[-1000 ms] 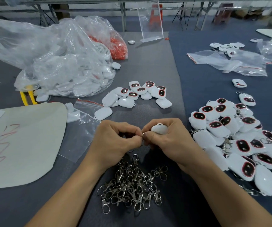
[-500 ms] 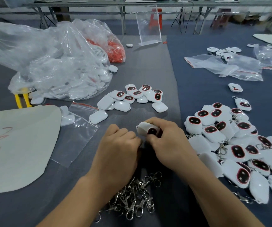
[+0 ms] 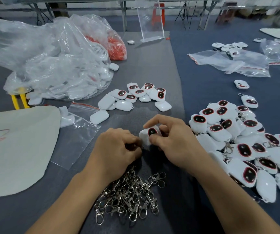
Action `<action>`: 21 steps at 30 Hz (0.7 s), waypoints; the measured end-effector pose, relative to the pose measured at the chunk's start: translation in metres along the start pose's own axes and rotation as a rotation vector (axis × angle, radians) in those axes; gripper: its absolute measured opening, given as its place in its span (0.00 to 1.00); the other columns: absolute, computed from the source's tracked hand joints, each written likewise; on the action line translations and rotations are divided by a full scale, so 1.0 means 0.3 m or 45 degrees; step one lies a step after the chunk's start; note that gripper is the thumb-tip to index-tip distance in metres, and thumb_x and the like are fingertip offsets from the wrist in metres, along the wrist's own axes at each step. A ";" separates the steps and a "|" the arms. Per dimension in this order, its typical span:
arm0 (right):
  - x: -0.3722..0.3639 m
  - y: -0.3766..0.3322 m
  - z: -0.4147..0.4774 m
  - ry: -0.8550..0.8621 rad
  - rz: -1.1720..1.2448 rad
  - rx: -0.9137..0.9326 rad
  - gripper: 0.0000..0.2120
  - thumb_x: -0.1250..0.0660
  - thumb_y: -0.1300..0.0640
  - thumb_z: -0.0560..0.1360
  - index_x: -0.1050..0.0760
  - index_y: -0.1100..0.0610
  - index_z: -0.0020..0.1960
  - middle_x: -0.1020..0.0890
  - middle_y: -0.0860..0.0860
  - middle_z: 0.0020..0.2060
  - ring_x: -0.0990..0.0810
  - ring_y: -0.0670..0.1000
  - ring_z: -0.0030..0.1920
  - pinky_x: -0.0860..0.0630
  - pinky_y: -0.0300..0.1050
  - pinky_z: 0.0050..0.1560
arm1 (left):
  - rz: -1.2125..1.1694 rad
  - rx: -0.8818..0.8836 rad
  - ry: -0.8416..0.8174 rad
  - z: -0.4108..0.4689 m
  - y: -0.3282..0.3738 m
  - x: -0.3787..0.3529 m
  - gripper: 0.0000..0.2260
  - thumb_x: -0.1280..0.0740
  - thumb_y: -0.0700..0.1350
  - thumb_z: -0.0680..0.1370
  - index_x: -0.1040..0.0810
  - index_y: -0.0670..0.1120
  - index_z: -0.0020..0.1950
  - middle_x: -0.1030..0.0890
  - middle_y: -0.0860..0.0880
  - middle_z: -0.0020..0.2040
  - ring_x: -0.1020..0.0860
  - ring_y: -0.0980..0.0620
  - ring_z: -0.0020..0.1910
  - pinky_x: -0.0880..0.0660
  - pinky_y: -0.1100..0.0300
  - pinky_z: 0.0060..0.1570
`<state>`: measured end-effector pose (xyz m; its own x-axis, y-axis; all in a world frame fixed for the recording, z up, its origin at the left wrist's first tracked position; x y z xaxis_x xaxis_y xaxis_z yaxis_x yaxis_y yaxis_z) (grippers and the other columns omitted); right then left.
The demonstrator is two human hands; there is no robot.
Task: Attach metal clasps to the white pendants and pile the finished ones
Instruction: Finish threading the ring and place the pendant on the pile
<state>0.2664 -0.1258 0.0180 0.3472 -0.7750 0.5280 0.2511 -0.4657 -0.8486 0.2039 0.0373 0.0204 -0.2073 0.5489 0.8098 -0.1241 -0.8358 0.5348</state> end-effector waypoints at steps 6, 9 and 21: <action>-0.004 -0.042 -0.019 -0.002 -0.188 0.062 0.11 0.32 0.60 0.76 0.20 0.44 0.49 0.21 0.43 0.30 0.25 0.39 0.32 0.32 0.30 0.32 | -0.053 0.097 0.029 -0.011 0.001 0.002 0.10 0.31 0.53 0.67 0.12 0.56 0.44 0.17 0.57 0.37 0.24 0.57 0.40 0.33 0.72 0.42; -0.001 -0.051 -0.019 -0.006 -0.208 0.043 0.11 0.31 0.61 0.74 0.20 0.45 0.47 0.19 0.43 0.31 0.25 0.40 0.33 0.31 0.32 0.32 | -0.099 0.144 0.050 -0.012 0.003 0.002 0.11 0.31 0.54 0.66 0.12 0.56 0.43 0.16 0.57 0.37 0.22 0.58 0.40 0.28 0.63 0.42; 0.002 -0.025 -0.021 -0.056 -0.092 -0.047 0.10 0.30 0.61 0.72 0.19 0.46 0.45 0.19 0.44 0.26 0.25 0.43 0.26 0.30 0.37 0.31 | -0.053 0.116 0.087 -0.015 -0.007 0.000 0.09 0.30 0.56 0.65 0.14 0.56 0.41 0.17 0.56 0.34 0.21 0.57 0.38 0.29 0.64 0.39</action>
<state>0.2589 -0.1255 0.0245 0.3689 -0.7195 0.5884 0.2439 -0.5360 -0.8082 0.1999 0.0391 0.0181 -0.2701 0.5787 0.7695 -0.0462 -0.8061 0.5900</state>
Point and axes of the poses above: each hand's wrist, its own z-axis towards the middle knuckle, its own x-axis out of the back of the hand, y = z × x, the point moved 3 cm from there along z, towards the middle knuckle
